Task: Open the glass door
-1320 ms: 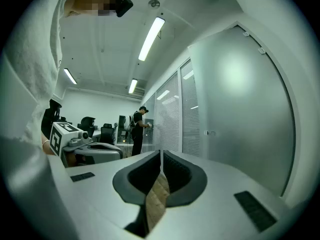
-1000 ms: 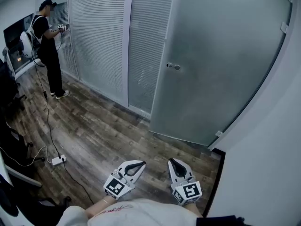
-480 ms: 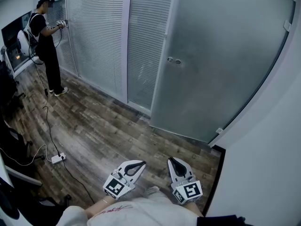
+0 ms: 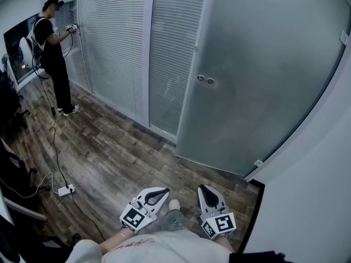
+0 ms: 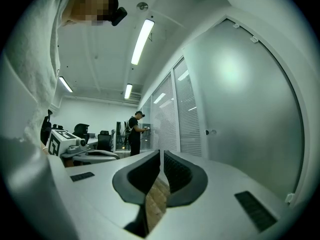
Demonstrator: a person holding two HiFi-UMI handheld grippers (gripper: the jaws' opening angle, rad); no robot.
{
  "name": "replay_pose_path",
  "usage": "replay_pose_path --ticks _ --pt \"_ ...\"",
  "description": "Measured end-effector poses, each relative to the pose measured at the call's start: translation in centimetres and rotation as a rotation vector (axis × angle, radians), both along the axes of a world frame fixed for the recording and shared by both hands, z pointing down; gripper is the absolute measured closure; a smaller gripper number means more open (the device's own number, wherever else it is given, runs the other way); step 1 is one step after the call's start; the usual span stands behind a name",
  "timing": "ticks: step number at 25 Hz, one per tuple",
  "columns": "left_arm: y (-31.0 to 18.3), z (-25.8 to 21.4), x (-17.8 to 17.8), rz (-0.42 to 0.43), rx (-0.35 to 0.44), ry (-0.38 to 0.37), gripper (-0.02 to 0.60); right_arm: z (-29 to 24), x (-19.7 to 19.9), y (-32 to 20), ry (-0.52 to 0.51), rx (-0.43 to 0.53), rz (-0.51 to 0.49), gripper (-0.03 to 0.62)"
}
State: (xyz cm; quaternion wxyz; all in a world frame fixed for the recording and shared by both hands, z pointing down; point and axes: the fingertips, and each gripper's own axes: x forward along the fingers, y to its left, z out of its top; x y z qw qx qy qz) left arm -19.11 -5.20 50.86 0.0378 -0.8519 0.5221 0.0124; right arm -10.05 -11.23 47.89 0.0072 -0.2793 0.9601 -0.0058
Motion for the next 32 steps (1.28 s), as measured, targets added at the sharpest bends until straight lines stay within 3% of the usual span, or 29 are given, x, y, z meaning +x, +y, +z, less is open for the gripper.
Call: replay_pose_path --ticks 15,23,26,29,32 --pt "-16.1 -0.9 -4.0 -0.033 0.008 0.013 0.563 -1.5 -4.4 -18.1 -0.028 -0.005 0.01 0.56" --pt "-23.7 -0.9 -6.1 -0.049 -0.045 0.057 0.563 -1.9 -6.9 -27.7 -0.015 -0.008 0.051 0.56" --pt "-26.7 -0.7 -6.7 -0.041 -0.006 0.037 0.563 -2.9 -7.5 -32.1 -0.041 0.005 0.091 0.557" --pt "-28.9 -0.8 -7.7 -0.047 -0.021 0.058 0.563 -3.7 -8.6 -35.6 -0.077 0.006 0.118 0.497" --pt "-30.6 -1.3 -8.8 -0.072 -0.028 0.057 0.563 -3.8 -10.3 -37.9 -0.083 0.003 0.112 0.482"
